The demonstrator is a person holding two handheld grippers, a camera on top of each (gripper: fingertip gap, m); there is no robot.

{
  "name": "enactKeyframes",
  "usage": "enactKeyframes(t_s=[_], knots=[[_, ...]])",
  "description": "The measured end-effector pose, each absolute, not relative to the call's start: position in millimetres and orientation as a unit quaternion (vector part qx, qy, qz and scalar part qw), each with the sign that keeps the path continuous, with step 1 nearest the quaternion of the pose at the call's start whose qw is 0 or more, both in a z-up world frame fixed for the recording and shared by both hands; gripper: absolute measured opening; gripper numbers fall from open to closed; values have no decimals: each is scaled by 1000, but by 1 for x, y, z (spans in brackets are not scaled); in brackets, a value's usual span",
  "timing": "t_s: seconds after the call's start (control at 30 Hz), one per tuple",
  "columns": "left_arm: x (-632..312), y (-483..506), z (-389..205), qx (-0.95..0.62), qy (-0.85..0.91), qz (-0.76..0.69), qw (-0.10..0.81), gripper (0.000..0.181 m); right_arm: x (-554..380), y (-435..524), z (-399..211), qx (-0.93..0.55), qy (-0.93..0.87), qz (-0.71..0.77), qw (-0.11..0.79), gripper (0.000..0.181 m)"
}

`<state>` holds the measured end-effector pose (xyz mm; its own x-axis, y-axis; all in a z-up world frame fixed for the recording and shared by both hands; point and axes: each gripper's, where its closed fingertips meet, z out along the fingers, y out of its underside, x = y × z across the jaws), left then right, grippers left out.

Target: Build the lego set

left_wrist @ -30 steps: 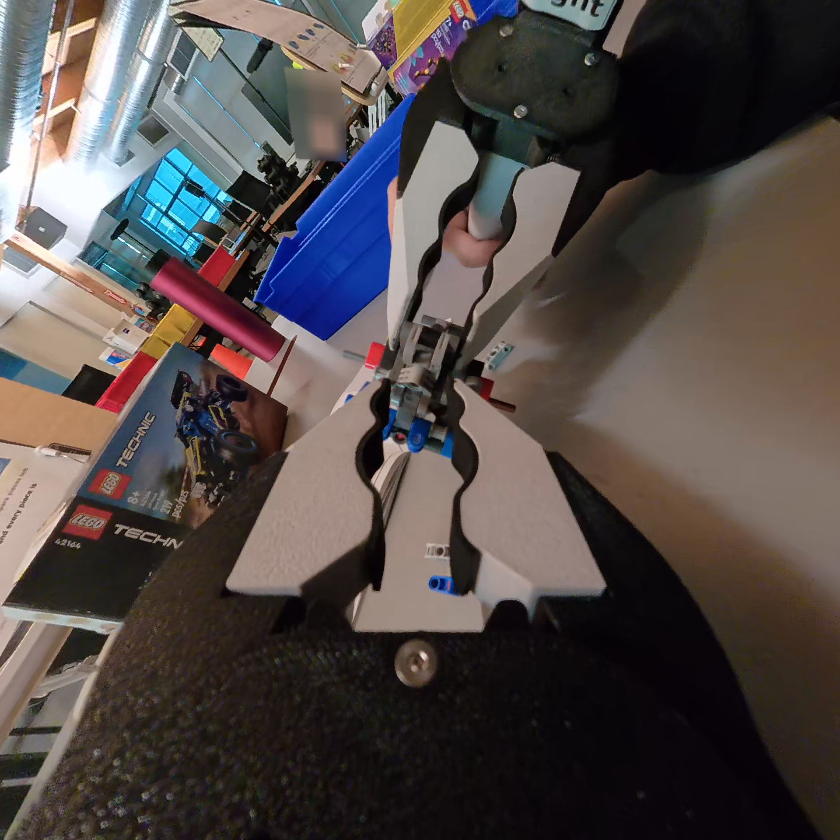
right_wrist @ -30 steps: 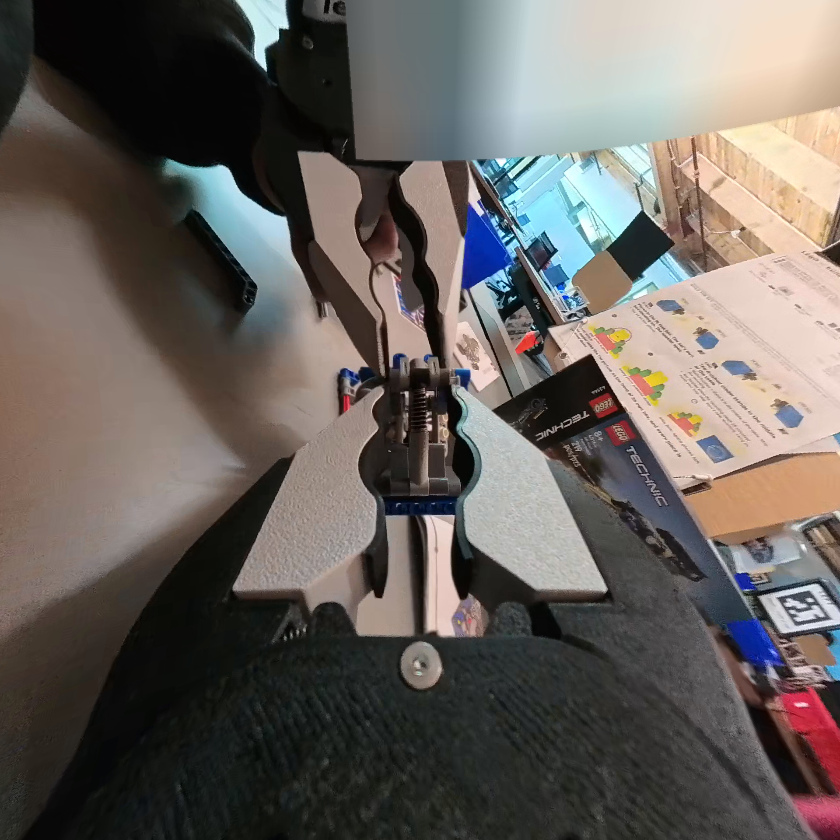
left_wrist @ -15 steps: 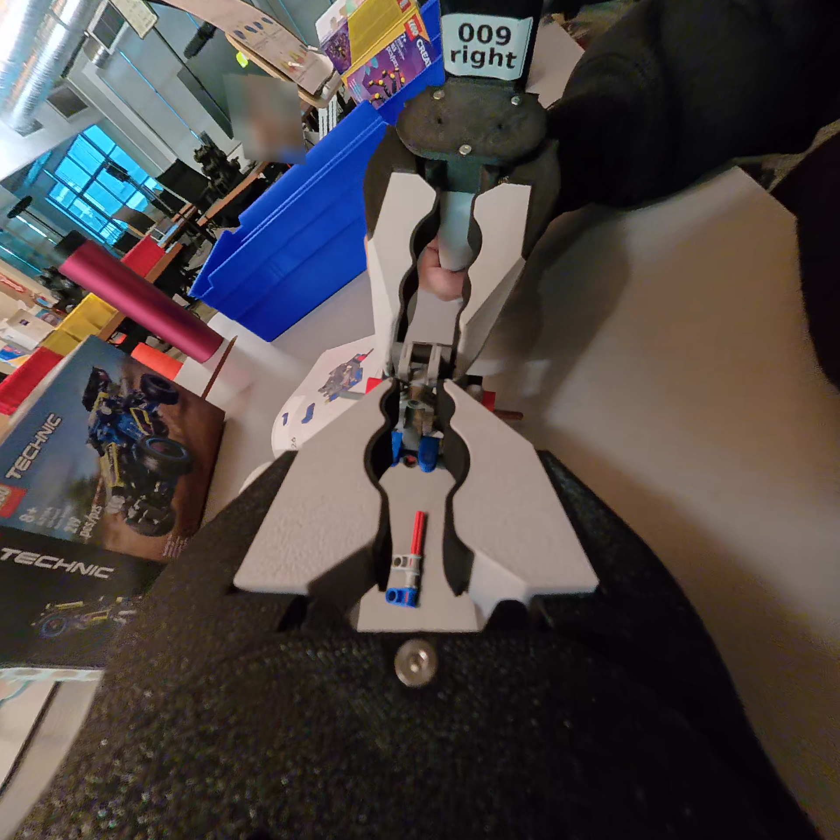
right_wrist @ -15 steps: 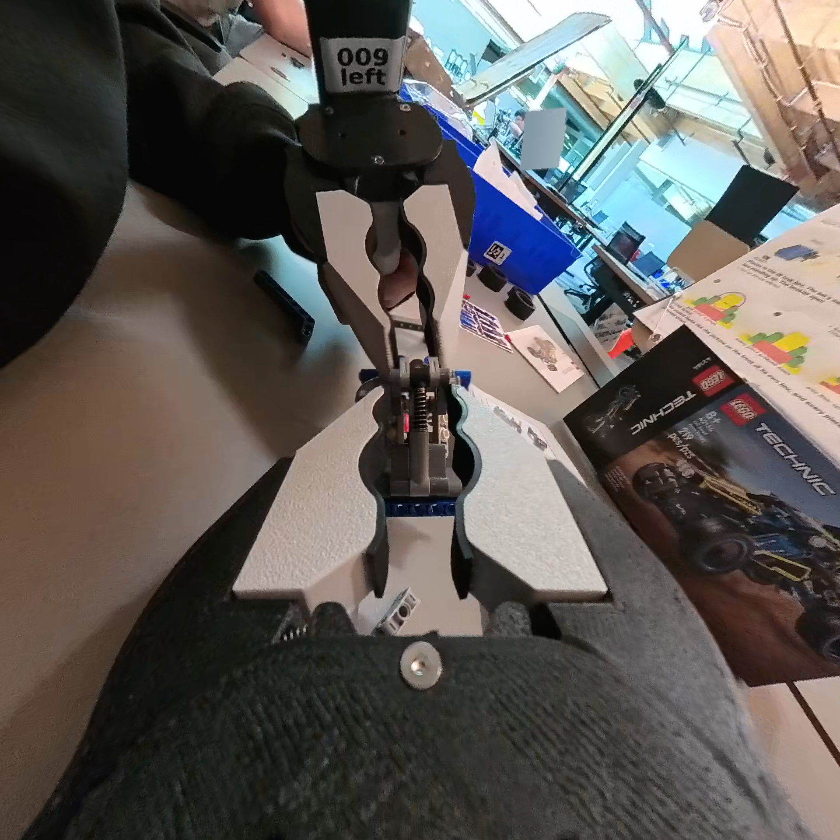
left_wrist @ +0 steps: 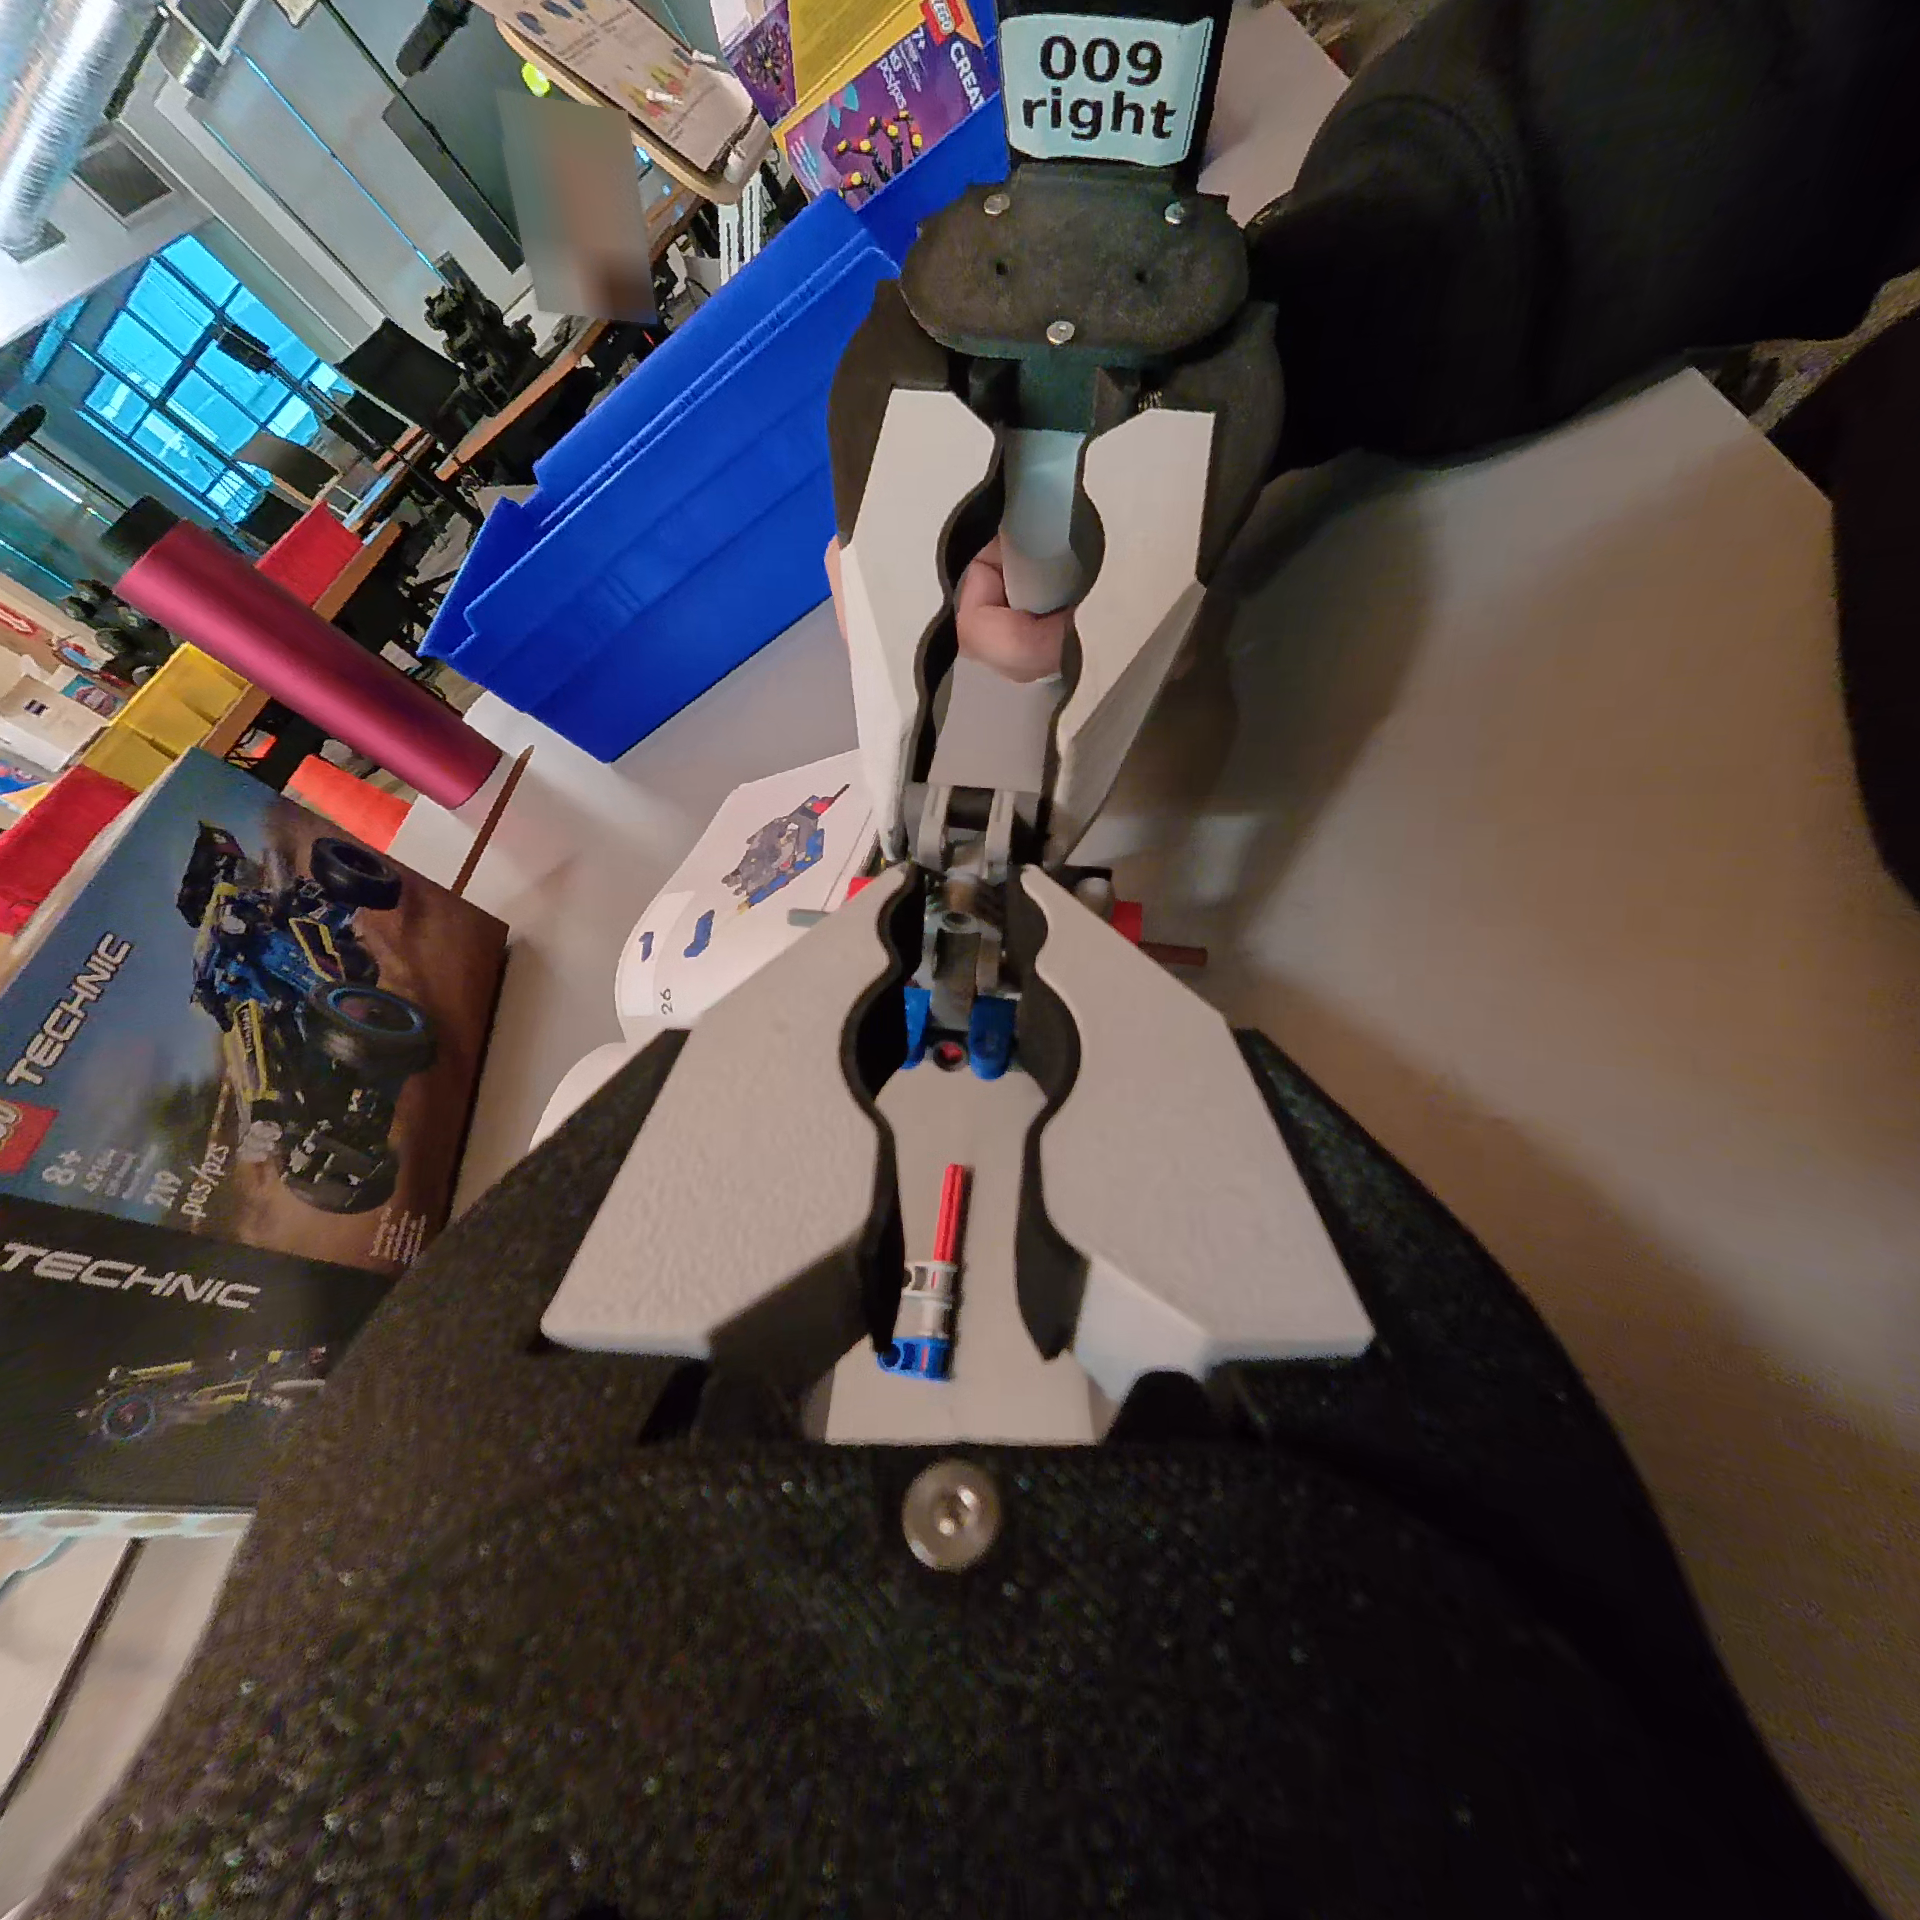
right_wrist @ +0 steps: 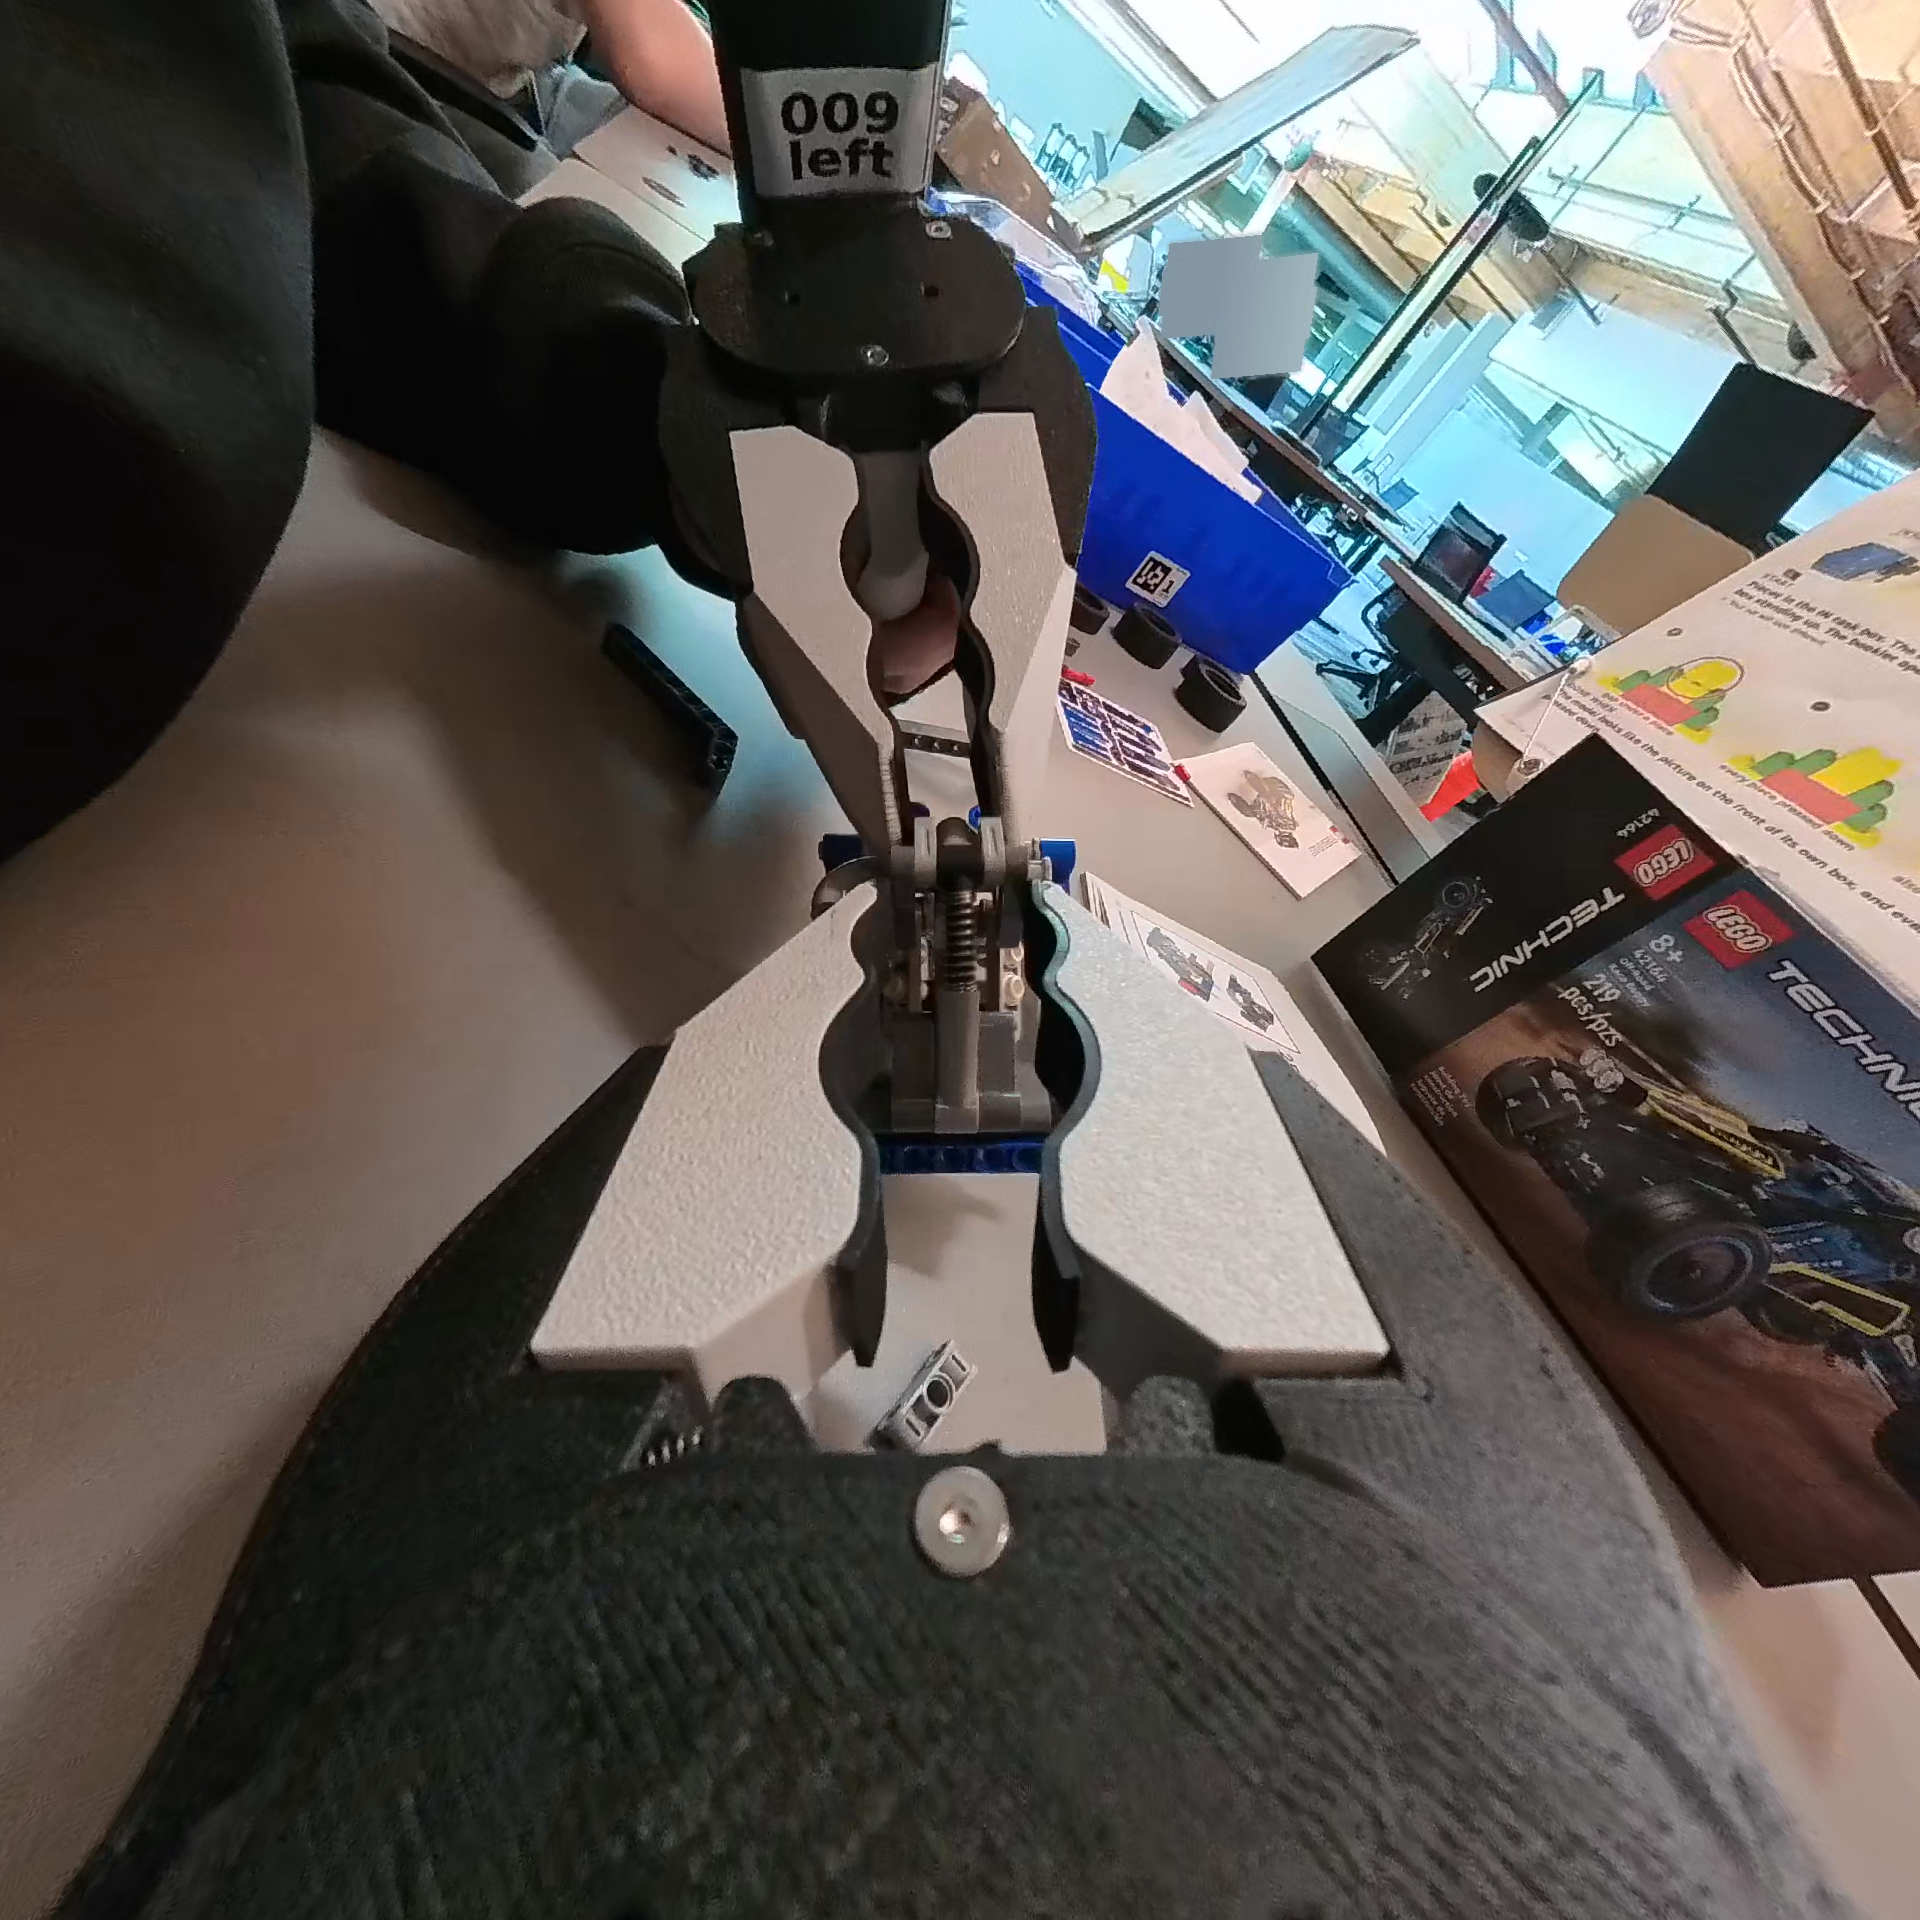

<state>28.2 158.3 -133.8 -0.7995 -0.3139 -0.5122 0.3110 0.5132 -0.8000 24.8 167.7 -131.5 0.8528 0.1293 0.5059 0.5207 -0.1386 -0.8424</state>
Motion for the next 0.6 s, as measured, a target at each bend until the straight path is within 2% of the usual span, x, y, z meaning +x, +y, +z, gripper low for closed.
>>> enactKeyframes(t_s=[0.2,0.6], knots=[[28,157,-135,-2,815,-484,318,12,26,164,-120,-744,-210,-152,616,37],[29,157,-138,-8,824,-472,312,12,19,171,-131,-813,-240,-139,512,23]])
